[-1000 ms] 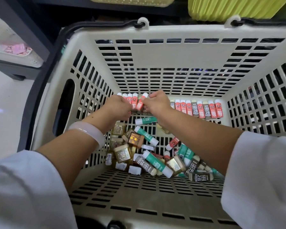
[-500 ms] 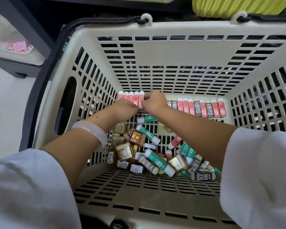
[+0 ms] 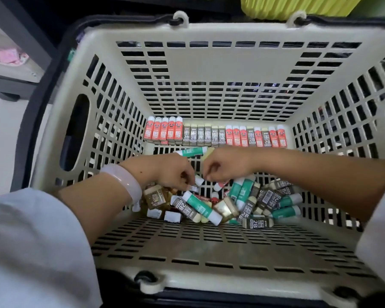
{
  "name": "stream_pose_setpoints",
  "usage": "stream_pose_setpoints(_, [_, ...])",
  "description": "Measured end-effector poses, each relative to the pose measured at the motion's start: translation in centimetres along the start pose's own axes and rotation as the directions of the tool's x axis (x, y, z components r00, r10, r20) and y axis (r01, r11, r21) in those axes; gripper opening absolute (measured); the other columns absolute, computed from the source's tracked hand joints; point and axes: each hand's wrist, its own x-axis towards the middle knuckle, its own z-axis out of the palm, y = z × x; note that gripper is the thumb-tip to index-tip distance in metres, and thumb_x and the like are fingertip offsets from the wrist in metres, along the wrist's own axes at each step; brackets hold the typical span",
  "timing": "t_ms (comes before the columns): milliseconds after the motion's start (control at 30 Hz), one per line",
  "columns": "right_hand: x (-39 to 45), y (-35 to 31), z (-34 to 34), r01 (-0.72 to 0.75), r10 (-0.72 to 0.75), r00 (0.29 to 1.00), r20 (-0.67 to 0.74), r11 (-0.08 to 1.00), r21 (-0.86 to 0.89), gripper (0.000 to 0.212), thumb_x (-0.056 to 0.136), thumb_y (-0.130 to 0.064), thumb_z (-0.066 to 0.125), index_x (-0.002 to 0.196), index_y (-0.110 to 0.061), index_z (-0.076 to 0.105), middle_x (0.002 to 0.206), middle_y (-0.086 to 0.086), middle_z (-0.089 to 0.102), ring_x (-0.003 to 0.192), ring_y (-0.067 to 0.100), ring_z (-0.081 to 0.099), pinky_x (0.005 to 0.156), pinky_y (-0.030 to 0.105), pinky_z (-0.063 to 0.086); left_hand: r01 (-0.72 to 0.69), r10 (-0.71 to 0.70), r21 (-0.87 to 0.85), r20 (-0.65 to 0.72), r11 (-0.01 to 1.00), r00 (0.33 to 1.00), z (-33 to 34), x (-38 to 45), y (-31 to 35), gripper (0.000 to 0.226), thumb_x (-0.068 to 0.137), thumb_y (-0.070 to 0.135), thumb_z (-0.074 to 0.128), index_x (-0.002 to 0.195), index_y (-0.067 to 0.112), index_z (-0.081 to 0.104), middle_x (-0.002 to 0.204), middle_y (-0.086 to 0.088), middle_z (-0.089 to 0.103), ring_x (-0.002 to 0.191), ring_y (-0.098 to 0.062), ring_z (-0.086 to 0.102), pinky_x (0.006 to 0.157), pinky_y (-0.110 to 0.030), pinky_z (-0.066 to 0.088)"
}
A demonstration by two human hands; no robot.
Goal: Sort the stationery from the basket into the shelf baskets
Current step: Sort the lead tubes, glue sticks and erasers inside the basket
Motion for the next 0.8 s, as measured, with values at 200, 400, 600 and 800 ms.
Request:
stream_pose_setpoints(200, [0.2,-1.5,3.3,0.033,-0.037,0.999,0.019,0.987,0.16,0.044,0.093,-0.039,0.048,0.13,-0.014,0.049,0.115,0.002,0.059,0.1,0.013,0.054,0.084,0.021,0.045,0.182,-0.193,0.288,0.009,0.94,0.981,0.2,-0.1,-1.2,0.014,0.087,0.023,0.054,0.075,0.023,0.061,0.078,0.008,0.058,0.085,-0.016,0.059,0.074,-0.027,0.042])
stream_pose_setpoints(400, [0.0,-2.0,2.2,0.035,-0.035,0.999,-0.001,0.996,0.081,0.036,0.087,-0.022,0.06,0.12,-0.011,0.053,0.087,-0.007,0.055,0.074,0.007,0.055,0.061,0.008,0.043,0.027,-0.017,0.117,-0.083,0.993,0.996,0.7,0.8,-0.5,0.018,0.085,0.019,0.061,0.101,0.01,0.066,0.083,0.0,0.061,0.077,-0.015,0.055,0.069,-0.021,0.039])
stream_pose_setpoints(600, [-1.6,1.7,-2.4,-0.255,0.227,0.966,-0.125,0.922,-0.293,0.037,0.089,-0.02,0.054,0.126,-0.014,0.052,0.123,0.009,0.054,0.103,0.022,0.053,0.077,0.025,0.044,0.009,-0.005,0.096,-0.034,0.995,0.999,1.4,0.8,-0.5,0.028,0.085,0.021,0.063,0.112,0.013,0.062,0.112,-0.001,0.061,0.1,-0.016,0.056,0.08,-0.024,0.043])
stream_pose_setpoints(800, [-0.4,0.4,0.7,-0.041,-0.04,0.965,-0.259,0.953,-0.301,0.021,0.092,-0.021,0.05,0.104,-0.01,0.063,0.103,0.005,0.064,0.087,0.014,0.056,0.085,0.027,0.047,0.054,-0.063,0.212,0.039,0.976,0.997,1.5,0.6,0.3,0.038,0.09,0.026,0.055,0.126,0.016,0.052,0.122,-0.002,0.058,0.106,-0.021,0.056,0.087,-0.034,0.046])
